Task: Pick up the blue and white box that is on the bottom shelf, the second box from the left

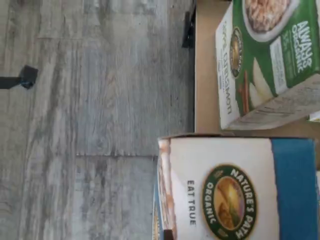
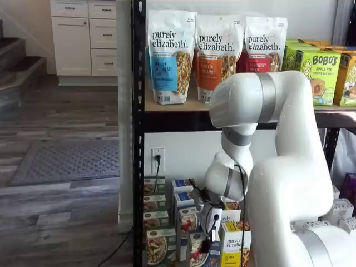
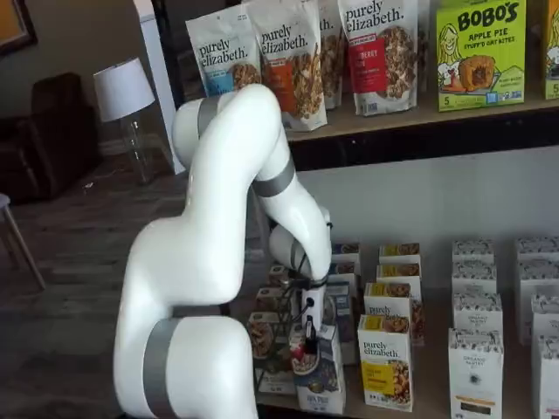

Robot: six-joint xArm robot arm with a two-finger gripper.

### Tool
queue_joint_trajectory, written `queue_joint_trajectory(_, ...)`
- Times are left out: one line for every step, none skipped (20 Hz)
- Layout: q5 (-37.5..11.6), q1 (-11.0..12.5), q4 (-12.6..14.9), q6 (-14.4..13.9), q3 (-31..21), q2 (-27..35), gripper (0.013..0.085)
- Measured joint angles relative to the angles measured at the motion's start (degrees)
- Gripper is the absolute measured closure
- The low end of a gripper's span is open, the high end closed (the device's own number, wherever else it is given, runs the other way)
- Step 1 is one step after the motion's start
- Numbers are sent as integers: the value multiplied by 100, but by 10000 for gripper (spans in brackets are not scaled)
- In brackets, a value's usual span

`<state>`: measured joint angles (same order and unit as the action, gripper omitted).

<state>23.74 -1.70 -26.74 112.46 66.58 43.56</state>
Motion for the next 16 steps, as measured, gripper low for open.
queue_joint_trajectory(9,-1,37,-34,-90,-84,490)
queue_joint_trajectory(3,-3,95,-87,-163,-147,490)
queue_joint_trajectory(4,-4,156,-140,-222,-201,490)
queue_joint_trajectory(18,-4,233,-211,-308,-283,490)
queue_joint_trajectory(25,-7,265,-243,-398,-370,490)
queue_joint_trajectory(13,-13,282,-263,-471,-434,490)
queue_joint_trajectory(-10,-20,305,-288,-545,-500,490)
queue_joint_trajectory(-25,-26,303,-291,-618,-568,490)
queue_joint_trajectory(-35,-32,294,-288,-683,-628,490)
queue_joint_trajectory(-38,-39,276,-278,-770,-714,490)
queue_joint_trajectory(-36,-43,271,-278,-843,-788,490)
queue_joint_trajectory(-58,-52,256,-272,-952,-889,490)
queue_joint_trajectory(-71,-58,250,-272,-1027,-962,490)
queue_joint_trajectory(-77,-63,252,-279,-1126,-1059,490)
queue_joint_trajectory(-81,-70,248,-281,-1231,-1166,490)
queue_joint_trajectory(-84,-79,239,-283,-1338,-1276,490)
